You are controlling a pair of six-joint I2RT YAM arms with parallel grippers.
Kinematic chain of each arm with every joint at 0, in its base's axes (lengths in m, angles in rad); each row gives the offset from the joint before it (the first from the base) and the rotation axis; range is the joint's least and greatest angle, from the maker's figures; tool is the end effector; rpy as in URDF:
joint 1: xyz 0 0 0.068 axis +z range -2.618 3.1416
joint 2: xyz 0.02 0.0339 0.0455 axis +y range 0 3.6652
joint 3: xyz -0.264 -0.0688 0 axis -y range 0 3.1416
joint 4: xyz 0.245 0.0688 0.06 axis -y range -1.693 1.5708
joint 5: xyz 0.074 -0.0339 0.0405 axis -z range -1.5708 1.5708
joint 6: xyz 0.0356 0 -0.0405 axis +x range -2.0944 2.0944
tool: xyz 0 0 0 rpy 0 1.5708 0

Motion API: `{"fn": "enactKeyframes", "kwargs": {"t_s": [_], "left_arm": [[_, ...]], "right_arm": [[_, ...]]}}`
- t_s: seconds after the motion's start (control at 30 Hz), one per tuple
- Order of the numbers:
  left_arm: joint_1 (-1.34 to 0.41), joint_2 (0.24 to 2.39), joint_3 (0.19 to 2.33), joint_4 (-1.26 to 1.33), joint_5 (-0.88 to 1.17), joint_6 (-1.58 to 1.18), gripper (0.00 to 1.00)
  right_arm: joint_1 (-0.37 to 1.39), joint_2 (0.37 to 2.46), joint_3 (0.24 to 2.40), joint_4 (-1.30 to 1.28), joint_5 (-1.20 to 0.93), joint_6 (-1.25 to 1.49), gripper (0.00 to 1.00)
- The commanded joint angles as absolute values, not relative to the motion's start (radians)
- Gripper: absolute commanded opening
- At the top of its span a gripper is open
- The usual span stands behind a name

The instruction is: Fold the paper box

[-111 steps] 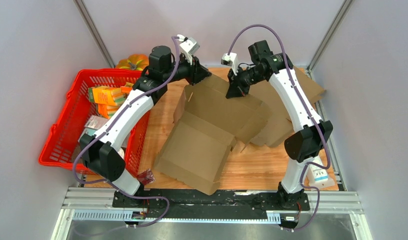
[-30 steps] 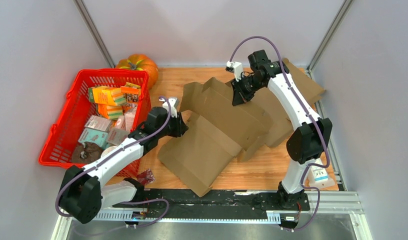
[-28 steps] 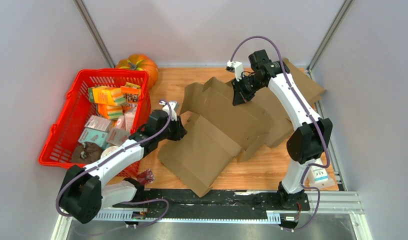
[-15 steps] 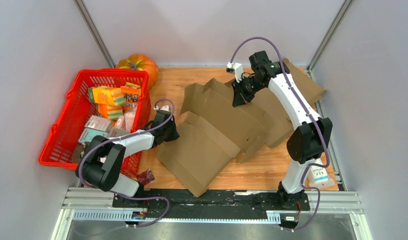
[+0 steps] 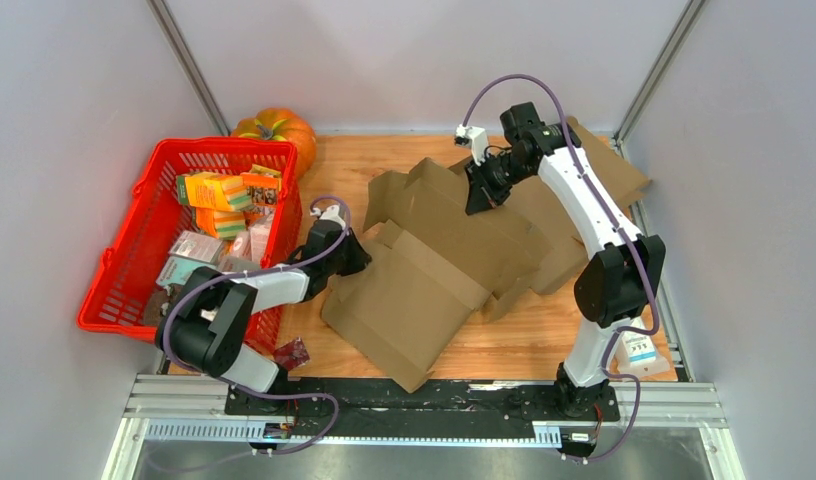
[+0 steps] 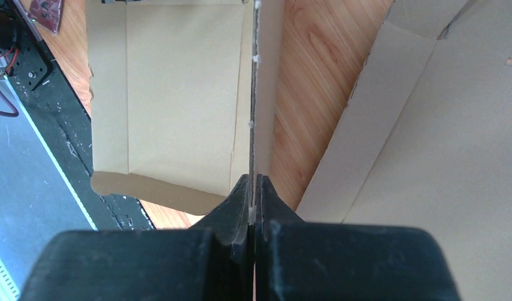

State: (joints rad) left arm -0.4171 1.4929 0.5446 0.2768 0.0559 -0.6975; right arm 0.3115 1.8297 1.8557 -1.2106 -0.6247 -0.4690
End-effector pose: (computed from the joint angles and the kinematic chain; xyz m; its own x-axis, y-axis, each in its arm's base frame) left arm 0.2523 -0.1140 0.1445 -0.7215 -0.3818 -0.5777 -0.0247 0.8480 -0.5295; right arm 0.3455 0.1331 0.3398 -0.5794 -0.5717 -0.5809 -0.8074 0.5002 0.3130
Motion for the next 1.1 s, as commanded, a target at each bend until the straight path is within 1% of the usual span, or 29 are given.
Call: {"fn": "enactKeyframes", "kwargs": {"t_s": [0.0, 0.03, 0.07, 0.13, 0.17, 0.23, 0.4, 0.5, 0.57, 0.63, 0.73, 0.83, 1.07], "left_arm": [[-0.416, 1.483, 0.601, 0.432, 0.086, -0.68, 0.18], [-0.416, 1.476, 0.592, 0.53, 0.11, -0.683, 0.17], [-0.416, 1.464, 0.586, 0.57, 0.153, -0.684, 0.17], [-0.42, 1.45, 0.577, 0.612, 0.161, -0.673, 0.2], [-0.422, 1.439, 0.577, 0.609, 0.155, -0.658, 0.23], [-0.422, 1.428, 0.577, 0.592, 0.138, -0.646, 0.26], [-0.422, 1.427, 0.587, 0.633, 0.138, -0.606, 0.25], [-0.422, 1.451, 0.63, 0.577, 0.108, -0.606, 0.26], [-0.422, 1.468, 0.646, 0.566, 0.075, -0.604, 0.34], [-0.422, 1.485, 0.66, 0.543, 0.064, -0.6, 0.39], [-0.423, 1.502, 0.681, 0.494, 0.041, -0.584, 0.4], [-0.426, 1.532, 0.712, 0.428, 0.069, -0.583, 0.4], [-0.454, 1.577, 0.695, 0.52, 0.179, -0.574, 0.39]], "right_arm": [[0.321, 1.795, 1.844, -1.18, -0.695, -0.492, 0.0], [0.321, 1.795, 1.845, -1.18, -0.695, -0.489, 0.0], [0.322, 1.796, 1.851, -1.184, -0.695, -0.489, 0.0], [0.327, 1.799, 1.855, -1.189, -0.687, -0.494, 0.0], [0.33, 1.798, 1.849, -1.183, -0.681, -0.495, 0.0], [0.337, 1.798, 1.841, -1.178, -0.663, -0.492, 0.0], [0.347, 1.798, 1.841, -1.181, -0.658, -0.489, 0.0], [0.356, 1.802, 1.853, -1.187, -0.649, -0.486, 0.0], [0.359, 1.801, 1.856, -1.189, -0.646, -0.488, 0.0], [0.357, 1.799, 1.856, -1.189, -0.644, -0.486, 0.0], [0.357, 1.799, 1.855, -1.189, -0.644, -0.485, 0.0], [0.362, 1.799, 1.856, -1.187, -0.641, -0.483, 0.0], [0.367, 1.804, 1.871, -1.189, -0.646, -0.48, 0.0]]}}
